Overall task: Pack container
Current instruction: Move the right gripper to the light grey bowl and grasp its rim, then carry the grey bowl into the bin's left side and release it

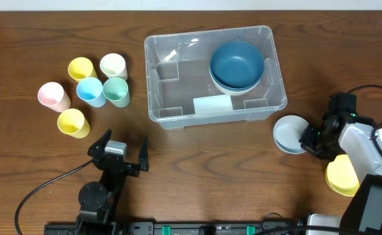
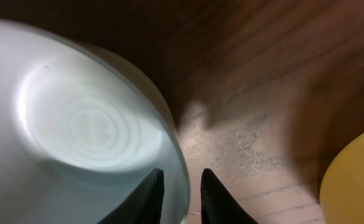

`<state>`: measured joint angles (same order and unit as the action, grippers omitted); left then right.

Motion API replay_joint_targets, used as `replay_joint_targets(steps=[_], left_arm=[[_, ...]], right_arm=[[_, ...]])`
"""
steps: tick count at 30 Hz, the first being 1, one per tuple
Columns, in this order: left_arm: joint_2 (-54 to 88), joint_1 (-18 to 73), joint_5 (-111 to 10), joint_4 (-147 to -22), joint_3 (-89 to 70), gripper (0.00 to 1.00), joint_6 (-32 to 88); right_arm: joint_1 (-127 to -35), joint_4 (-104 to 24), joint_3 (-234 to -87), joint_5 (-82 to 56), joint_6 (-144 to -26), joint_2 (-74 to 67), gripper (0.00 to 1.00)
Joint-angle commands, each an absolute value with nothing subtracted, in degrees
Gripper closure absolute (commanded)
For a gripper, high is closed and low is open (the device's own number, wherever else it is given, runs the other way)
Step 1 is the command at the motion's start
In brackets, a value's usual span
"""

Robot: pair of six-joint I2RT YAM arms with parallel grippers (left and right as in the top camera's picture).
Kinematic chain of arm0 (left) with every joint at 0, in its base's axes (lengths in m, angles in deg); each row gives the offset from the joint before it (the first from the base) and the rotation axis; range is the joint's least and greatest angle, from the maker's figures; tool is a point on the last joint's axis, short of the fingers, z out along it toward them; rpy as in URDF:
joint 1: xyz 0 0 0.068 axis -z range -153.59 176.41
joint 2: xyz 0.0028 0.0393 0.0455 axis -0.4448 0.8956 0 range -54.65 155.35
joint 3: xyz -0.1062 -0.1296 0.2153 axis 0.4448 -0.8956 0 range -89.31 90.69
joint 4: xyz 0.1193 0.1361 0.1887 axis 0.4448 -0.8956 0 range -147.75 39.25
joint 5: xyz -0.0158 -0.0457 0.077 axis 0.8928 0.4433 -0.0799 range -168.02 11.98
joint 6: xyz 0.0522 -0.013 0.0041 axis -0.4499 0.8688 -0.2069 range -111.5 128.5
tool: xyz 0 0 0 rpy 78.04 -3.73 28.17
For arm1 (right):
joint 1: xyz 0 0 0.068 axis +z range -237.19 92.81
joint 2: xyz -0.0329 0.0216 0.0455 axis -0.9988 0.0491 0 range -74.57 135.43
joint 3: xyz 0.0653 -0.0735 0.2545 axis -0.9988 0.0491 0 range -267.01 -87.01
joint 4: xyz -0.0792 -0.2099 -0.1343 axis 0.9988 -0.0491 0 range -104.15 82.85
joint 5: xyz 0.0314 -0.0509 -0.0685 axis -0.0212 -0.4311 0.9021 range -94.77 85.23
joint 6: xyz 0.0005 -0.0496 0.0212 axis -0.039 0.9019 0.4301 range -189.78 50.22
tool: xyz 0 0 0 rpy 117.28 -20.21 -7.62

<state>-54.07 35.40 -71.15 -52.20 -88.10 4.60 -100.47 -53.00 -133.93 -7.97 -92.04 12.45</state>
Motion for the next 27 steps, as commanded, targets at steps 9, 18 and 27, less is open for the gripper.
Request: replay_joint_targets(steps=[9,18,27], left_arm=[[-54.42,35.05,-70.71,-54.17,-89.09,0.02,4.05],[-54.42,35.05,-70.71,-54.15,-89.09,0.02,4.05],[-54.42,35.05,-70.71,-54.17,-89.09,0.02,4.05]], right_arm=[[-101.08,-51.23,-133.05,-7.58,-92.48,12.91,0.99],[-104.64,-58.31,-142.58,-7.6,-90.82,12.1,0.99],[-107.35,-70.5,-161.73,-12.19,-84.72,9.15,0.99]])
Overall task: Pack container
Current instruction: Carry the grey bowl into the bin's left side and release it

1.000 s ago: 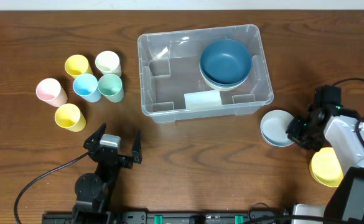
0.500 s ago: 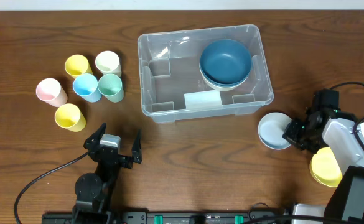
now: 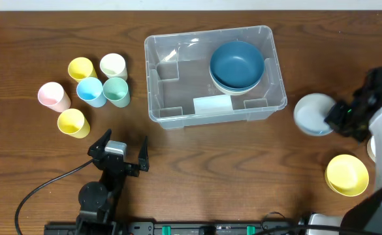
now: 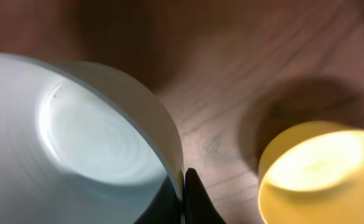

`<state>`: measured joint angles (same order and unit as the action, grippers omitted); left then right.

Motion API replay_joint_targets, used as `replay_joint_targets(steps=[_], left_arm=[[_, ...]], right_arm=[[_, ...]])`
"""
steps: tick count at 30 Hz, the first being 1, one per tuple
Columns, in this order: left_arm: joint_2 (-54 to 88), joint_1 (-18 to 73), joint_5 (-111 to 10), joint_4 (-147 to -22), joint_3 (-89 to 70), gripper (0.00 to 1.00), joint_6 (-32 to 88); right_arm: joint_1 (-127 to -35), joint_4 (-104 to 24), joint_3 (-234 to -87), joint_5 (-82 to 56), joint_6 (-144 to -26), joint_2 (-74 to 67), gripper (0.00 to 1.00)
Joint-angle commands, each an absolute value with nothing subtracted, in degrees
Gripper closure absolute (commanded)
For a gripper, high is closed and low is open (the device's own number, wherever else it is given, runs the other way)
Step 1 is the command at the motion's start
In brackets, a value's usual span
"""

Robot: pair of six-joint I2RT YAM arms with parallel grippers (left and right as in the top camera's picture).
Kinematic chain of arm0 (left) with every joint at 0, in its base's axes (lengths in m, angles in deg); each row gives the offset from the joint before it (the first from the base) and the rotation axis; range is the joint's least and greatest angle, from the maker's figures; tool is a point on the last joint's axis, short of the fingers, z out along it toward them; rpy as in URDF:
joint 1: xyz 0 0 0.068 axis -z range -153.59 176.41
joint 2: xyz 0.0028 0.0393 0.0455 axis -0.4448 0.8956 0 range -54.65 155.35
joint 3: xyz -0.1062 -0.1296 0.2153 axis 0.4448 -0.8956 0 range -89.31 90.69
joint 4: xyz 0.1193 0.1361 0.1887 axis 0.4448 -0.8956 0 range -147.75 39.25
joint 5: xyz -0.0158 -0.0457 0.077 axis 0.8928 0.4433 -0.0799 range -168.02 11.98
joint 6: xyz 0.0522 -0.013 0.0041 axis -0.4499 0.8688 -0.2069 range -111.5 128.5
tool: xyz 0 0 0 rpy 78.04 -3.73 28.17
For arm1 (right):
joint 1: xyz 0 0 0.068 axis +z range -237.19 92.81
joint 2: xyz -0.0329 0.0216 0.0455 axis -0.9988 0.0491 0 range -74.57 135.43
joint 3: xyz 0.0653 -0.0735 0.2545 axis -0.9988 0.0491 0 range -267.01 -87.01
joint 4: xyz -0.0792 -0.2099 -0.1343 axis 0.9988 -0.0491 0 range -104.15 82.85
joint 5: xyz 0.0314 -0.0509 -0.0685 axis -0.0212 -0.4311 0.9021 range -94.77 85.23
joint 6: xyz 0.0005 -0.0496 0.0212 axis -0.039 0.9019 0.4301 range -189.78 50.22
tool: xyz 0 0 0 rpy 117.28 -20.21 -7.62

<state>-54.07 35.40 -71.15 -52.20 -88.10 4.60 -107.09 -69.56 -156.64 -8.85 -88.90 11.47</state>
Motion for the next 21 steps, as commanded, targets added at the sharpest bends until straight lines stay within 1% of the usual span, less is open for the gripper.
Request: replay_joint_targets(steps=[1,5,9,14,17,21], left_arm=[[-54.42,35.05,-70.71,-54.17,-89.09,0.02,4.03],[-54.42,35.05,-70.71,-54.15,-89.09,0.02,4.05],[-54.42,35.05,-70.71,-54.17,-89.09,0.02,4.05],[-54.42,35.05,-70.71,-54.17,-89.09,0.02,4.05],[-54.42,35.05,-70.71,-54.17,-89.09,0.02,4.05],[-54.42,35.05,-70.71,-54.17,-89.09,0.02,4.03]], right_arm=[[-107.11,-71.58,-164.37,-15.01,-82.65,8.85,0.99],[-104.16,-75.47,-172.68,-21.77,-77.66,8.52,0.99],[-95.66,-77.5,-178.89,-22.05,-76.07,8.52,0.99],[-81.19,-73.91,-181.69,-17.72,-77.51,8.61,0.99],[-72.01,-69.65,-181.69,-12.08,-80.11,9.26,0.99],[-62.74,-62.85,-181.69,-4.85,-81.57,11.58,0.99]])
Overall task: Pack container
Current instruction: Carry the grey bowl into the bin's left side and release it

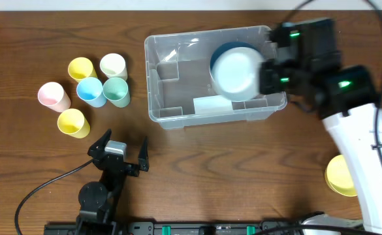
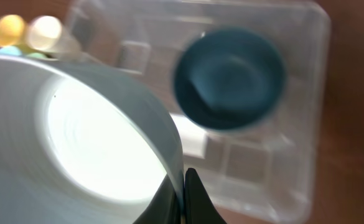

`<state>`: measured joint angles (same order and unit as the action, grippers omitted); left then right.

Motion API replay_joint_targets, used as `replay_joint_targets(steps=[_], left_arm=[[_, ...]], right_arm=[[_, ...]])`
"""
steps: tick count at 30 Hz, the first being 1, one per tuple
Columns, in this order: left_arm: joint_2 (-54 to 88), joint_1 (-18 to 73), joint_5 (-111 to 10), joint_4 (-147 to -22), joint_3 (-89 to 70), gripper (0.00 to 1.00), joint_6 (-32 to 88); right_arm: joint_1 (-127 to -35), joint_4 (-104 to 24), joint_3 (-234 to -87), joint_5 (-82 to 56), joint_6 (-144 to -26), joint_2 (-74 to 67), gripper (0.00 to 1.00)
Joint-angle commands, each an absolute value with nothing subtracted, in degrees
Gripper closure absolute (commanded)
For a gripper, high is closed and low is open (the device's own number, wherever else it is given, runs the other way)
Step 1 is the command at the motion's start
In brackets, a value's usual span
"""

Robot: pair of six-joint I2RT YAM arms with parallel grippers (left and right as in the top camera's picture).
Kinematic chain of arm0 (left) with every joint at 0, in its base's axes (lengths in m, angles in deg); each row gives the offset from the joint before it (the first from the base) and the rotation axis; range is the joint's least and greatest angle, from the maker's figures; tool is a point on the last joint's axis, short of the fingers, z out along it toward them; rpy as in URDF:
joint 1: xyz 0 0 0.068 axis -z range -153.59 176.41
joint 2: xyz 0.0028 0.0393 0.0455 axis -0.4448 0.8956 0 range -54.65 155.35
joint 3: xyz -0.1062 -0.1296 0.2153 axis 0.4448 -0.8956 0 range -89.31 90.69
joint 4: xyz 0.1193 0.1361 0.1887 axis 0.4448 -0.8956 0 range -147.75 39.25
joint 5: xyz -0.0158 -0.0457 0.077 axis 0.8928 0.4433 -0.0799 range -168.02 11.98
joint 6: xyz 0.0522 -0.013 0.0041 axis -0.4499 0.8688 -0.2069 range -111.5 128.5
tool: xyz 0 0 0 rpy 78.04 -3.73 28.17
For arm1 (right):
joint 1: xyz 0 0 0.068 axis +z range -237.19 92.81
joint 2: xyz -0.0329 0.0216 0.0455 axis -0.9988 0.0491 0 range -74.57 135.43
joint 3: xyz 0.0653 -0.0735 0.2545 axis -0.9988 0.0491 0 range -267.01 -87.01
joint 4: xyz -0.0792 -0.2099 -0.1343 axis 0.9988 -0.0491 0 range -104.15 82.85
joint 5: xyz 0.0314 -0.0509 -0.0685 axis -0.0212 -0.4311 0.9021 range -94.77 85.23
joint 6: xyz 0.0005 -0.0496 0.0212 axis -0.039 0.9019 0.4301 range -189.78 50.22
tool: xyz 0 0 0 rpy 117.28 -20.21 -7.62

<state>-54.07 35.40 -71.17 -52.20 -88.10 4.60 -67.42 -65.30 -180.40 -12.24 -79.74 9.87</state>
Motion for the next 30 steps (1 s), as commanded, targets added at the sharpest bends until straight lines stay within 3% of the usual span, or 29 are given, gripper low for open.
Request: replay_joint_targets(steps=[1,8,30], left_arm=[[-54.42,35.05,-70.71,-54.17,-89.09,0.02,4.05],[-54.42,35.05,-70.71,-54.17,-89.09,0.02,4.03],[-54.42,35.05,-70.71,-54.17,-89.09,0.02,4.05]], right_arm=[[-61.1,-61.17,-181.69,-3.76,-81.55,12.39,0.99],[-54.83,-50.99,-181.69,-1.94,-81.53,22.55,0.99],[-54.92,-32.52,-181.69,-2.18,-81.97,44.74,0.99]])
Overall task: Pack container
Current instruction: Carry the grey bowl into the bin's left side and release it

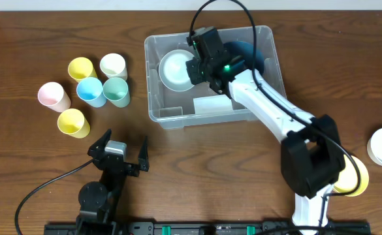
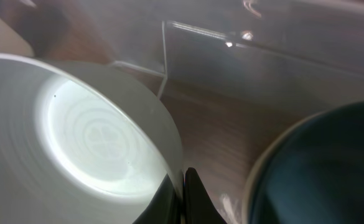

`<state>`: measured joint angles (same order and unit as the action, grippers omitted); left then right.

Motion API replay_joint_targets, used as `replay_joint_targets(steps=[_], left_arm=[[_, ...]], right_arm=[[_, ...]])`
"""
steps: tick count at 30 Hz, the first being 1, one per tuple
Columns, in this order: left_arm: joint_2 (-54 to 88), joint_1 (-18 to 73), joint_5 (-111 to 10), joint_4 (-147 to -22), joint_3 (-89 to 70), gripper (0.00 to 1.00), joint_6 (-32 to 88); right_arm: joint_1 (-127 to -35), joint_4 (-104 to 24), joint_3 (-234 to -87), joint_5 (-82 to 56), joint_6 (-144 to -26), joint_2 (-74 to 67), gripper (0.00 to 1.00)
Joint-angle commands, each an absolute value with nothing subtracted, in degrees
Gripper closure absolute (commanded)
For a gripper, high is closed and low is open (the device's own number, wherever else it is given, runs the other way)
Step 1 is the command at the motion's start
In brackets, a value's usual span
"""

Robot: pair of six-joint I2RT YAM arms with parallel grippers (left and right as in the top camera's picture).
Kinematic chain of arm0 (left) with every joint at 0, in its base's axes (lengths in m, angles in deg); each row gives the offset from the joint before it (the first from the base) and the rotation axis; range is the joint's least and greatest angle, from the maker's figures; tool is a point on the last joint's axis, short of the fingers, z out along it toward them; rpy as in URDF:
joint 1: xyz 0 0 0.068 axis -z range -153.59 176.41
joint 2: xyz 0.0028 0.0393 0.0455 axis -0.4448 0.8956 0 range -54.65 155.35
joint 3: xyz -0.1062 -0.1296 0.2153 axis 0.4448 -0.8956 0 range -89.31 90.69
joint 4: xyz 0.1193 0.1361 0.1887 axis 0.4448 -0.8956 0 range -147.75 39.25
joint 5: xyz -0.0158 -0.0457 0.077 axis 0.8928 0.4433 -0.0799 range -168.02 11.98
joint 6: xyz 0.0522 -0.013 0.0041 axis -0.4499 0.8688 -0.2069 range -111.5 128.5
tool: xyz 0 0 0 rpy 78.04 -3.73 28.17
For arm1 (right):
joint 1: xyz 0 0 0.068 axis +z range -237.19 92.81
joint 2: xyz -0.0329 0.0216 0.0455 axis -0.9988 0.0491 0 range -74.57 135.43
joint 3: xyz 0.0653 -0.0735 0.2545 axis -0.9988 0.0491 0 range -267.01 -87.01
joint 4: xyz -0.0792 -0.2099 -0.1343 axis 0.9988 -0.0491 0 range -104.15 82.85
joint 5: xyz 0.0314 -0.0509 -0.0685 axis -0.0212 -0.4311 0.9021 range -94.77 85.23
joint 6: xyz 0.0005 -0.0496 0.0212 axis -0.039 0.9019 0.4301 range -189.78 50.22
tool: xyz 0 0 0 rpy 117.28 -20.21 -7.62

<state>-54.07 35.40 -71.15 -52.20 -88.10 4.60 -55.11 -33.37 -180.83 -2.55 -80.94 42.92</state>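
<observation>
The clear plastic container stands at the table's middle back. My right gripper reaches into its left half, shut on the rim of a pale blue-white bowl. In the right wrist view the bowl fills the left side, and the gripper pinches its edge. A dark blue bowl, stacked on a pale one, sits in the container's right half, partly under my arm, and shows close by as the dark blue bowl. My left gripper rests open at the table's front.
Several coloured cups stand in a cluster left of the container. A white bowl and a yellow bowl sit at the far right. A white label lies on the container's floor.
The right gripper with the pale bowl has moved from above the dark blue bowl to the left half of the container and is lower. The left arm has not moved.
The right gripper stood open around the pale bowl's rim on the table right of the container. Then it was shut on the rim with the bowl moved. Then the bowl was over the container, and now it is inside the left half.
</observation>
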Motion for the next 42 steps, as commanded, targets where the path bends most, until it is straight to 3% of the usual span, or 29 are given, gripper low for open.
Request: replay_joint_targets(steps=[1,11,12,17,20,28,34,42], left_arm=[[-54.42,35.05,-70.71,-54.17,-89.09,0.02,4.05],[-54.42,35.05,-70.71,-54.15,-89.09,0.02,4.03],[-54.42,35.05,-70.71,-54.17,-89.09,0.02,4.05],[-54.42,35.05,-70.71,-54.17,-89.09,0.02,4.03],[-54.42,35.05,-70.71,-54.17,-89.09,0.02,4.05],[-54.42,35.05,-70.71,-54.15,-89.09,0.02,4.05],[-54.42,35.05,-70.71,-54.15,-89.09,0.02,4.05],[-54.42,35.05,-70.71,-54.17,-89.09,0.02,4.03]], right_arm=[[-54.92,-31.93,-181.69,-2.18,-81.95,45.28,0.99],[-55.35,-26.42,-181.66,-1.5,-81.95,48.23,0.99],[-55.48,-26.16,-181.66,-1.53,-81.95,48.23,0.97],[-56.07,-26.14,-181.66,-1.5,-81.92,48.23,0.62],[-56.25,-26.46,-181.69,-1.55,-81.88,48.23,0.55],[-55.81,-35.03,-186.1,-2.29,-80.77,45.41,0.53],[-55.18,-48.71,-195.5,-2.49,-80.18,37.5,0.3],[-58.7,-67.14,-201.27,0.9,-83.39,23.21,0.22]])
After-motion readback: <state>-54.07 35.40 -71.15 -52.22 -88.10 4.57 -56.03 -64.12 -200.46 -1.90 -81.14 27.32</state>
